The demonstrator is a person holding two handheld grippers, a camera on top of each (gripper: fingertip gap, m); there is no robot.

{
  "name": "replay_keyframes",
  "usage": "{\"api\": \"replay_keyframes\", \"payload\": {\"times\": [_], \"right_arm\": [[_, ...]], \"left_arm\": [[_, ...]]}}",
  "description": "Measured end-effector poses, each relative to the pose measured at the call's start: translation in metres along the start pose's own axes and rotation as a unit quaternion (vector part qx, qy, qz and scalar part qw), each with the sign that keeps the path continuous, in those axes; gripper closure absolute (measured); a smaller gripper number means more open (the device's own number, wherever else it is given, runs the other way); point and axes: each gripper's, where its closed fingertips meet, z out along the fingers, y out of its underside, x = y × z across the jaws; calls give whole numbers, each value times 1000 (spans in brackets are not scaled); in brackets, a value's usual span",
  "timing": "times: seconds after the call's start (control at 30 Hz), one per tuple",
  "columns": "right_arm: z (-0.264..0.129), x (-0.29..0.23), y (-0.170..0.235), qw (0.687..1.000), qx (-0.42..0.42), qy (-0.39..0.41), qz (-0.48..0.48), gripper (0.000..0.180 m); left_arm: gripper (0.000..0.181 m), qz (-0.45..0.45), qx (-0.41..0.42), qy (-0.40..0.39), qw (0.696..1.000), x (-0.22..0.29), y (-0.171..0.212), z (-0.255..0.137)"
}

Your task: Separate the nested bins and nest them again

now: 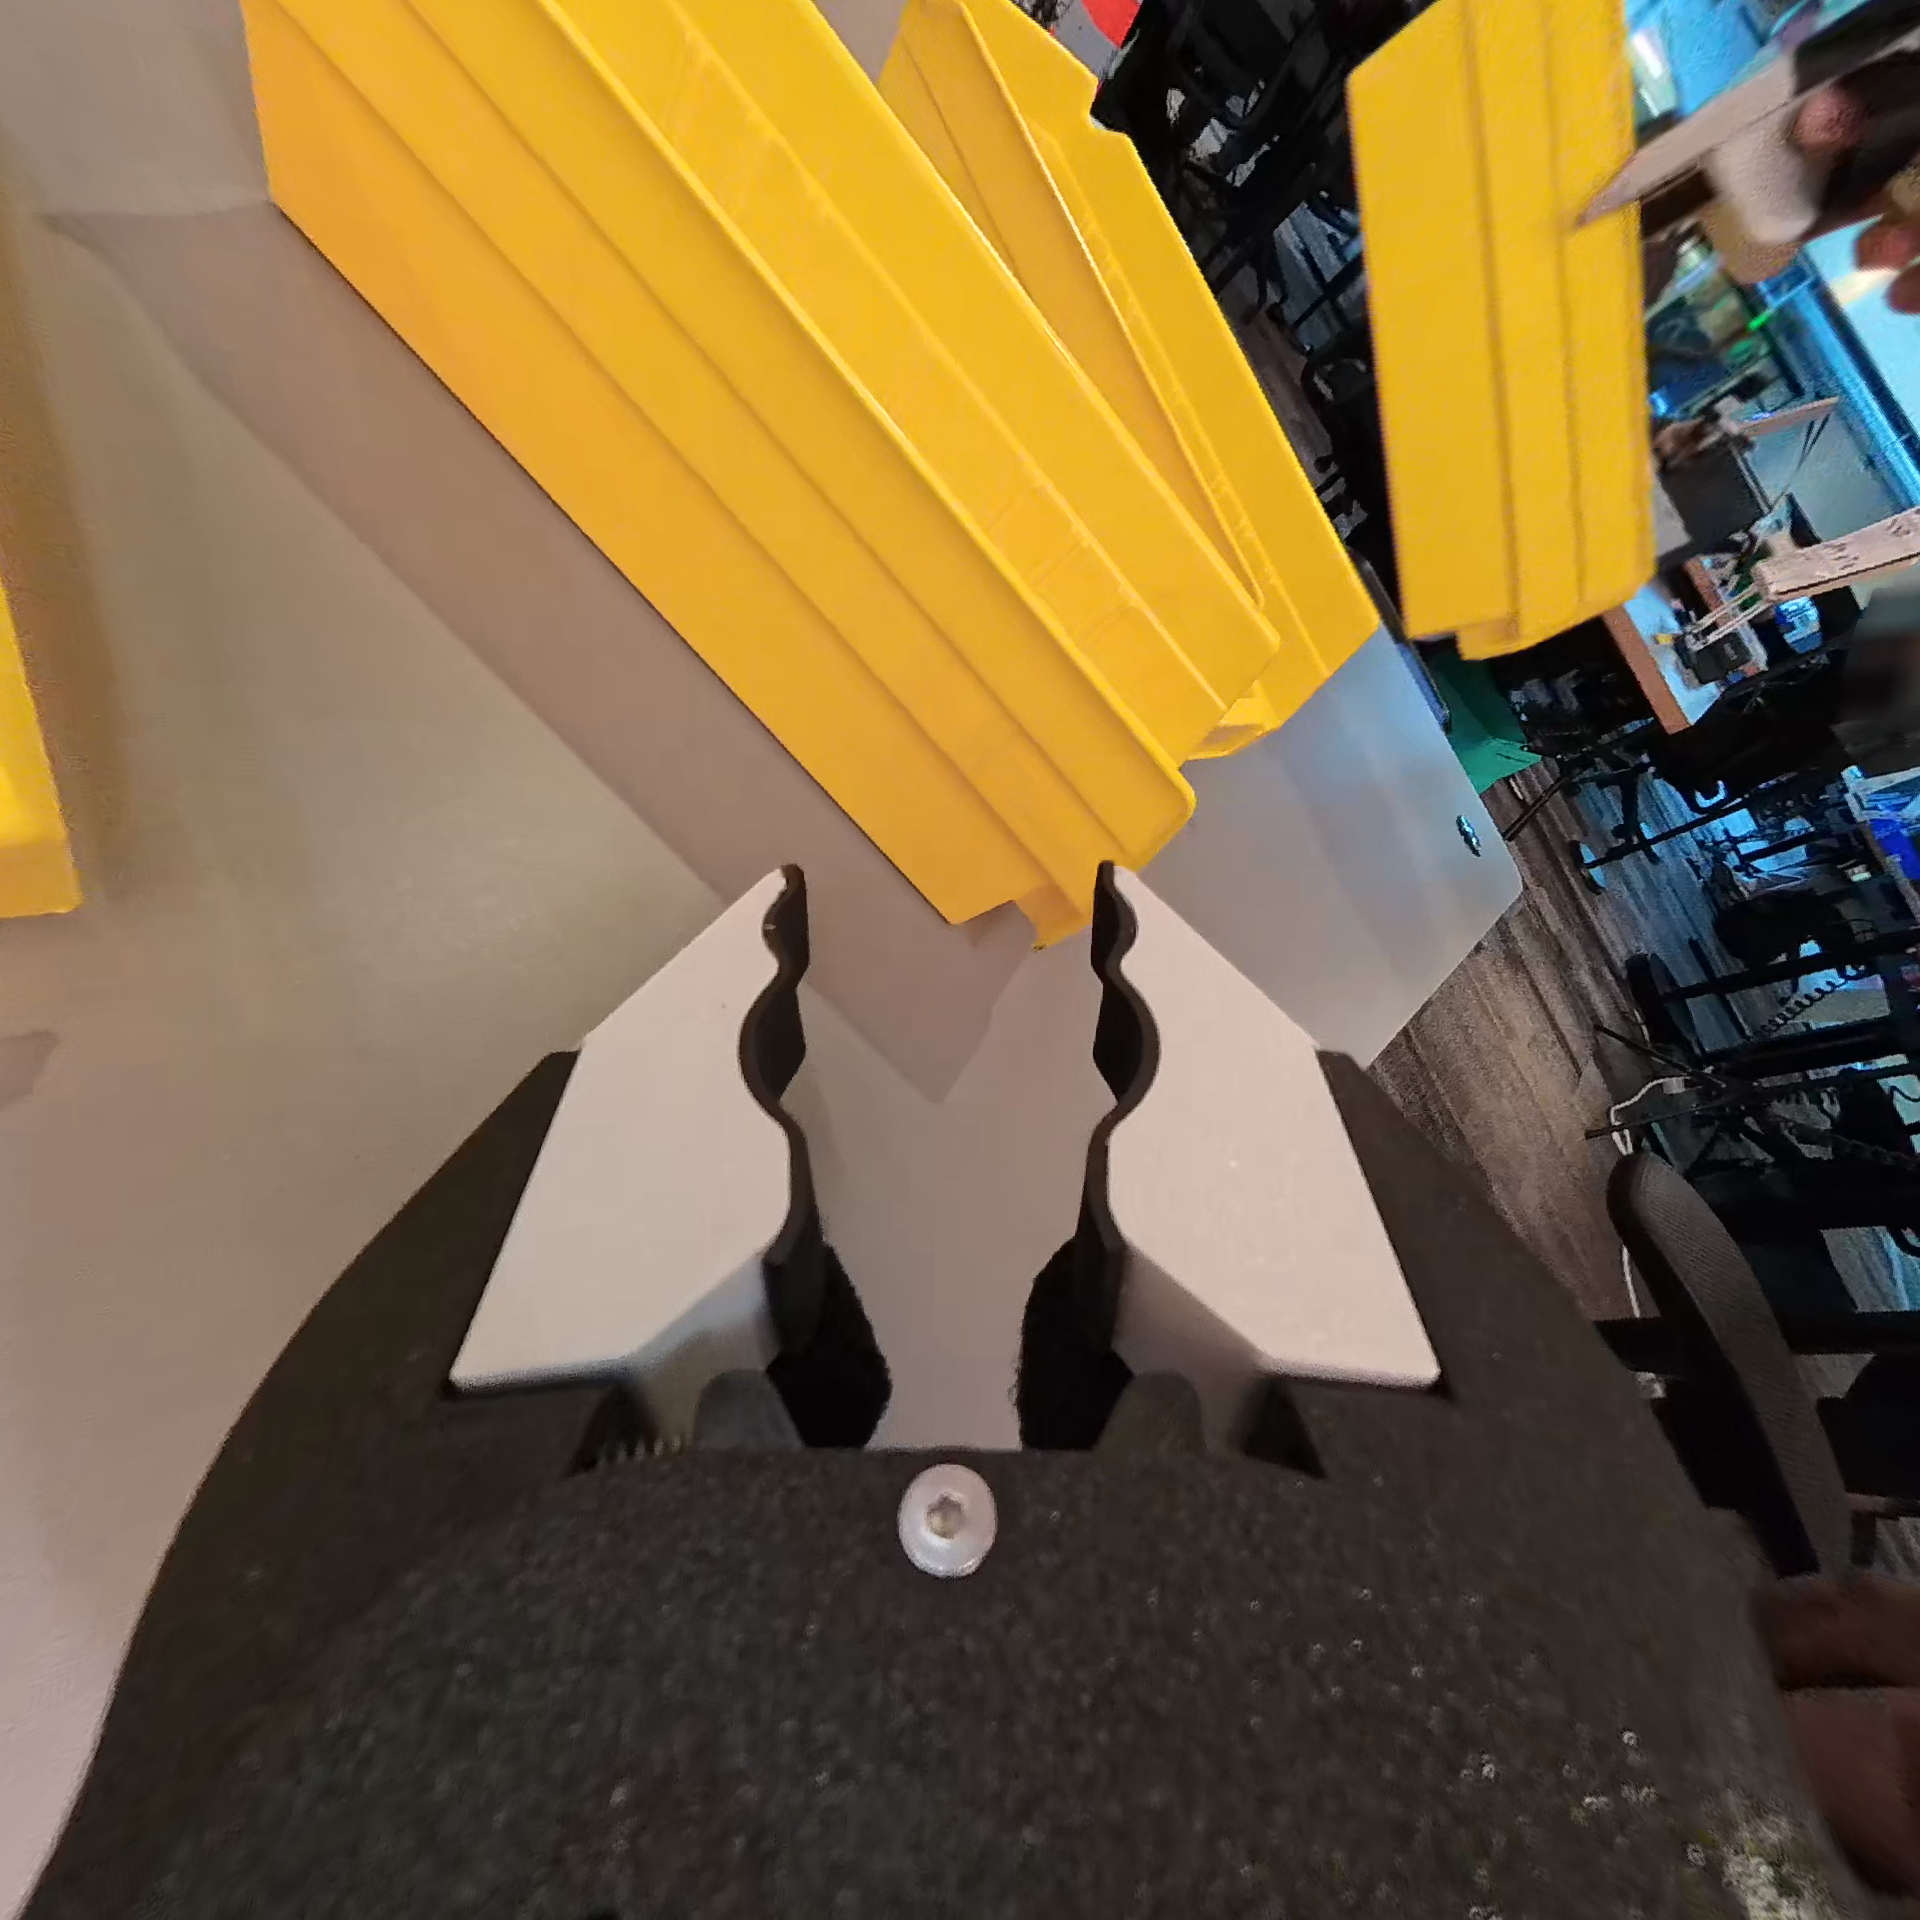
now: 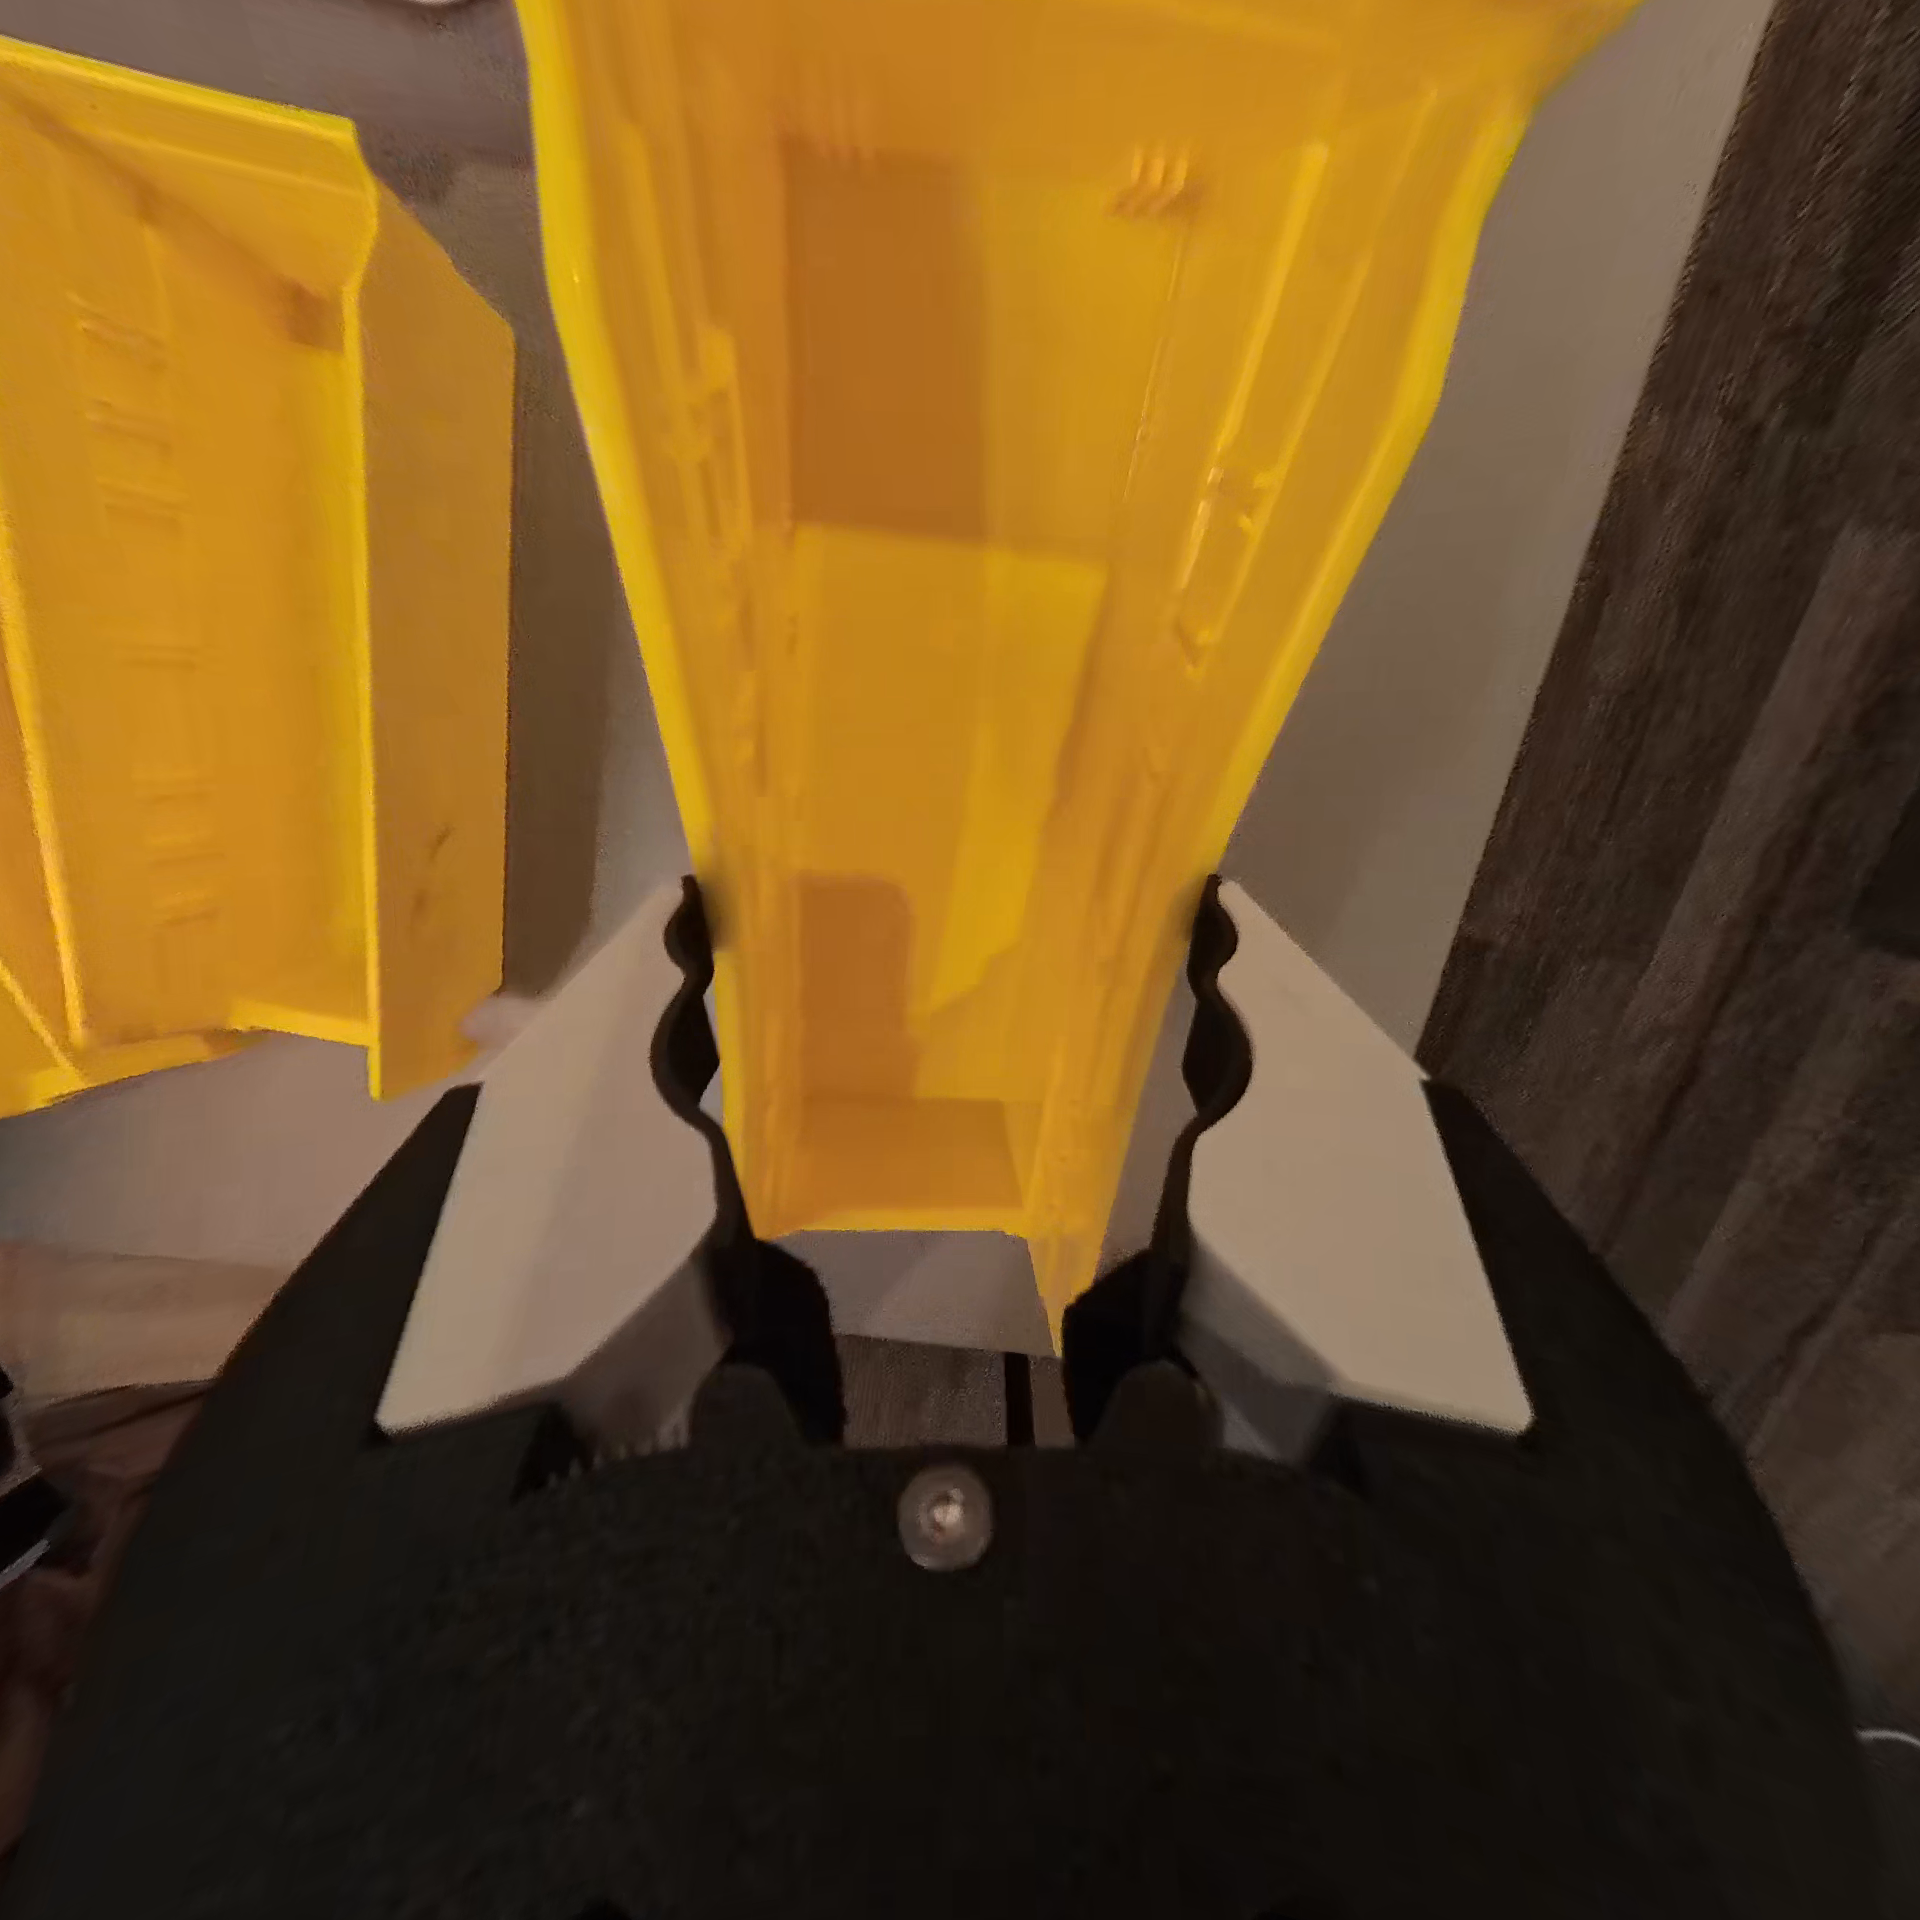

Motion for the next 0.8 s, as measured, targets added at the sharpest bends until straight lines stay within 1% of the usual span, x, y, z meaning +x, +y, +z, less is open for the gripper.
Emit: {"api": "replay_keyframes", "payload": {"times": [0.13,0.2,0.33,0.43,0.47,0.53,0.6,0.63,0.7,0.8], "right_arm": [[55,3,6,999,-50,-14,5,86],[77,2,7,998,-66,-19,4,85],[109,0,7,995,-93,-28,20,85],[122,2,0,995,-86,-30,45,84],[123,3,-6,996,-70,-29,54,83],[126,3,-10,996,-67,-35,52,81],[127,3,-12,996,-65,-32,47,78],[128,3,-12,997,-62,-30,42,72],[128,1,-13,998,-47,-27,25,64],[109,-15,-26,998,45,-45,8,59]], "left_arm": [[126,19,0,0,1000,5,1,2],[117,37,3,2,999,12,1,4],[97,51,19,29,998,46,0,15],[89,72,22,8,997,68,8,35],[89,88,19,-19,996,68,12,42],[92,119,12,-82,989,57,16,55],[98,120,14,-99,988,52,13,65],[108,112,13,-94,989,52,12,69],[117,106,11,-99,989,46,8,75],[144,114,2,-131,985,29,8,74]]}}
